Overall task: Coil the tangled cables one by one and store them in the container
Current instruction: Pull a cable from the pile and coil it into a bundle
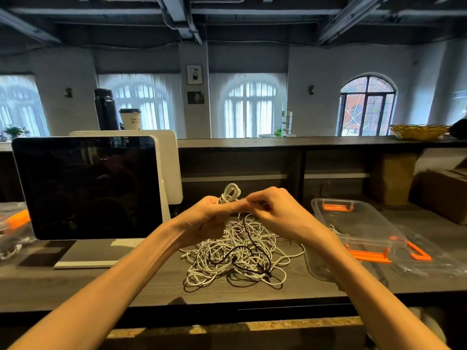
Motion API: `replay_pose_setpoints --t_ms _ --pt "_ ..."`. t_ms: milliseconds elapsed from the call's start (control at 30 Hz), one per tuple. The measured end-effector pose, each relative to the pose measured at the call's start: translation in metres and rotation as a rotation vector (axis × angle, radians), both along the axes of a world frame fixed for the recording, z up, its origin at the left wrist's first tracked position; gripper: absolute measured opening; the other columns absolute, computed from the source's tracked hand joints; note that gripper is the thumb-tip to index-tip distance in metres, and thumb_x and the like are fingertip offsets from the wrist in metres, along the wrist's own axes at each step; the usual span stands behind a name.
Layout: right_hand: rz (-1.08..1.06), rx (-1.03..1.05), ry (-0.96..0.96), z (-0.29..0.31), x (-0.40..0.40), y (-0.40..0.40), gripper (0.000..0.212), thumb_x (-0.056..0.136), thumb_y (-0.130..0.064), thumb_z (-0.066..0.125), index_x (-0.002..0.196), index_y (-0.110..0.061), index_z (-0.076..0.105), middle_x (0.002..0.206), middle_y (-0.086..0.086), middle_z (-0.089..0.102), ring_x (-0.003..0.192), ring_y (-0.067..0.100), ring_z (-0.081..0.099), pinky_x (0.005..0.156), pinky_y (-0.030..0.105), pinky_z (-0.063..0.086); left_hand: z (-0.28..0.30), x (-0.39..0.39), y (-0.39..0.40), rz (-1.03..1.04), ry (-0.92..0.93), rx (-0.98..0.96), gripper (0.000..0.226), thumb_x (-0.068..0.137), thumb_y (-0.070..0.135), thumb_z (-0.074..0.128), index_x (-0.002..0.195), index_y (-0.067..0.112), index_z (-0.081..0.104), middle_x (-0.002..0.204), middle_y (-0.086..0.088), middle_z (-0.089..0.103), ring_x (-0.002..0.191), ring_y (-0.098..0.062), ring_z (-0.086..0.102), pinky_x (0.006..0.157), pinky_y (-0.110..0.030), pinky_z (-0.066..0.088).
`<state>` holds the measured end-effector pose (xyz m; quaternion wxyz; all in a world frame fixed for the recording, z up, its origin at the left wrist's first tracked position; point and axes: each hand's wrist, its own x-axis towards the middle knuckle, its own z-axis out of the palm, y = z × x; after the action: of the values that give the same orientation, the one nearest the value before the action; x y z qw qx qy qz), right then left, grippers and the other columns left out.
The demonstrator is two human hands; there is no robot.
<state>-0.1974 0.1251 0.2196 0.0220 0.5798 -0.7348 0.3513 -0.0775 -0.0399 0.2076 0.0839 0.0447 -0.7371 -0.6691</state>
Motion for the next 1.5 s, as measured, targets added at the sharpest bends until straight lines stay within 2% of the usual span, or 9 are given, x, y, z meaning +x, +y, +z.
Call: replay_pose_setpoints --t_ms 133,300,500,667,867,1033,1133,1233,1500 --pt "-0.013 0.077 0.128 -0.001 0.007 -0.002 0.022 0.100 -0.010 0.058 0.105 -0.019 0.078 0.098 -0.005 0.075 0.083 0.009 0.067 0.071 0.025 0.056 0.005 -0.002 0.009 0.169 -0.015 -0.079 0.065 0.073 0.071 0.064 0.053 0.018 0.033 0.046 0.000 0.030 0.038 -0.011 0.025 0.044 -0.027 0.021" --pt "-0.019 0.130 0.446 -0.008 0.021 -0.012 0.029 0.095 -0.008 0.058 0.070 -0.022 0.052 0.077 0.001 0.059 0.067 0.020 0.056 0.060 0.036 0.047 -0.008 -0.018 0.008 0.509 0.079 -0.530 0.064 0.086 0.069 0.062 0.047 0.019 0.049 0.047 0.002 0.040 0.046 -0.013 0.038 0.059 -0.036 0.038" --pt "0.098 0.136 0.373 -0.010 0.023 -0.007 0.020 0.100 -0.009 0.055 0.084 -0.016 0.065 0.089 -0.003 0.063 0.073 0.011 0.057 0.063 0.029 0.047 -0.014 -0.011 0.000 0.497 0.171 -0.850 0.026 0.096 0.049 0.061 0.095 0.031 0.080 0.078 0.010 0.074 0.070 -0.004 0.068 0.066 -0.037 0.060" --pt "0.002 -0.069 0.563 0.016 0.021 0.003 0.015 0.099 -0.025 0.062 0.101 -0.023 0.078 0.092 -0.006 0.072 0.079 0.014 0.066 0.068 0.037 0.056 -0.004 0.003 0.011 0.166 0.034 -0.558 0.037 0.103 0.026 0.055 0.071 0.016 0.071 0.051 0.006 0.050 0.045 -0.005 0.040 0.045 -0.015 0.033" --pt "0.007 -0.329 0.251 0.016 0.006 -0.004 0.034 0.093 -0.048 0.059 0.094 -0.017 0.075 0.079 -0.007 0.071 0.070 0.008 0.065 0.060 0.033 0.054 0.006 0.011 0.016 0.100 0.064 -0.074 0.089 0.090 0.078 0.024 0.081 0.003 0.071 0.049 0.001 0.030 0.044 -0.010 0.021 0.047 -0.023 0.019" --pt "0.012 -0.225 0.201 -0.005 0.004 -0.005 0.012 0.097 -0.014 0.068 0.108 -0.013 0.070 0.090 -0.001 0.074 0.079 0.012 0.068 0.070 0.039 0.058 -0.005 0.008 0.016 0.009 0.199 -0.049 0.038 0.079 0.041 0.080 0.095 0.008 0.069 0.058 -0.002 0.042 0.046 -0.011 0.028 0.047 -0.028 0.018" --pt "0.061 -0.218 0.134 -0.007 0.011 -0.004 0.027 0.099 -0.008 0.061 0.121 -0.018 0.048 0.086 0.000 0.073 0.074 0.013 0.067 0.066 0.035 0.058 -0.007 0.003 0.017 0.205 0.195 0.054 0.041 0.082 0.016 0.078 0.117 0.005 0.059 0.063 0.001 0.057 0.045 -0.007 0.039 0.041 -0.020 0.031" --pt "0.107 -0.223 0.039 -0.010 0.018 -0.004 0.030 0.101 -0.013 0.061 0.120 -0.023 0.040 0.085 0.004 0.073 0.076 0.018 0.070 0.069 0.041 0.061 -0.007 0.000 0.019 0.194 0.259 0.169 0.032 0.094 0.024 0.067 0.124 0.015 0.061 0.058 -0.002 0.047 0.039 -0.008 0.034 0.039 -0.020 0.027" --pt "0.354 -0.291 -0.421 -0.006 0.023 0.007 0.018 0.101 -0.008 0.060 0.118 -0.007 0.069 0.102 0.007 0.079 0.096 0.020 0.076 0.069 0.029 0.062 -0.004 0.006 0.009 0.186 0.167 0.342 0.032 0.100 0.047 0.053 0.103 0.015 0.052 0.045 0.006 0.028 0.032 -0.005 0.024 0.038 -0.016 0.021"
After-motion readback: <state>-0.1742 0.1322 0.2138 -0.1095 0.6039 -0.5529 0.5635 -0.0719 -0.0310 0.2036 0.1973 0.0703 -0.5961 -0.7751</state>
